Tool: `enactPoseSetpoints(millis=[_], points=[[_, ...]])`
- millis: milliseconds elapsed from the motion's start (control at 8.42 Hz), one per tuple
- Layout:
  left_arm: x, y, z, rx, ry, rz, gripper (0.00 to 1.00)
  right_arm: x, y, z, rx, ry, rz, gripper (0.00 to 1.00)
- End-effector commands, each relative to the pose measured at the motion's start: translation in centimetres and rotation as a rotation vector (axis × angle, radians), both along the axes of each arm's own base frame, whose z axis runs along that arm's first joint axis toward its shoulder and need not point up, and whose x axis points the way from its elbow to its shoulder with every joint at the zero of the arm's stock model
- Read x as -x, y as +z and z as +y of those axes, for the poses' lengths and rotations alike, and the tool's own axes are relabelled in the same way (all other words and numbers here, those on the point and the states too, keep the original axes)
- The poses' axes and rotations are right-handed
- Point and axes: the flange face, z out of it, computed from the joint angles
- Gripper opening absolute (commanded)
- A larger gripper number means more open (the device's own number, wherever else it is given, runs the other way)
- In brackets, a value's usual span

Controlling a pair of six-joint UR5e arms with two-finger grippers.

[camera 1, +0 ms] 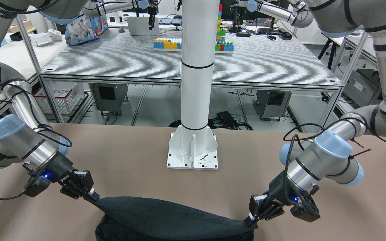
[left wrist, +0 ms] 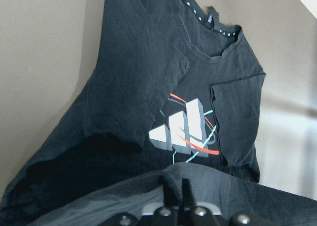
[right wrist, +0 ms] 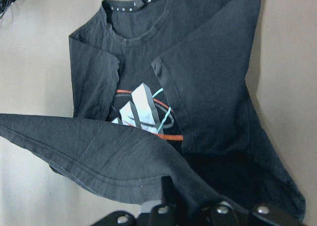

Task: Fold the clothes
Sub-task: 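Lift the hem with both grippers and fold it toward the collar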

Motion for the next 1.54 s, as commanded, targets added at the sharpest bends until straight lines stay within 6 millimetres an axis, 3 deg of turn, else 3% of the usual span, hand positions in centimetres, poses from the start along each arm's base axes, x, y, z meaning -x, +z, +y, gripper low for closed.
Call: enactPoseSetpoints(millis=[0, 119, 356, 594, 832, 1069, 1426], points=[[0.9, 1.5, -4.1, 0.001, -0.045, -0.047, 0.0, -0.2, -3.3, -6.1, 0.014, 0.11, 0.08, 0.0], [0.8, 1.6, -5.5, 0.008, -0.058, -0.056, 0.0, 0.5, -3.5, -7.8, 0.018, 0.142, 0.091, 0.0], [0.4, 1.6, -8.5, 0.008, -0.075, -0.081, 0.0, 2.3, -2.0, -11.0, 0.034, 0.161, 0.132, 0.0], [-0.9, 2.2, -11.1, 0.022, -0.083, -0.108, 0.0, 3.3, 2.5, -13.5, 0.021, 0.204, 0.229, 0.0], [-2.6, 3.1, -13.6, 0.049, -0.091, -0.138, 0.0, 3.6, 4.1, -14.3, 0.032, 0.208, 0.259, 0.0], [-3.3, 4.0, -14.8, 0.059, -0.131, -0.17, 0.0, 3.6, 4.3, -14.5, 0.028, 0.22, 0.27, 0.0], [-4.0, 1.1, -14.9, 0.044, -0.129, -0.146, 0.0, 4.6, 1.1, -15.8, 0.026, 0.226, 0.249, 0.0]])
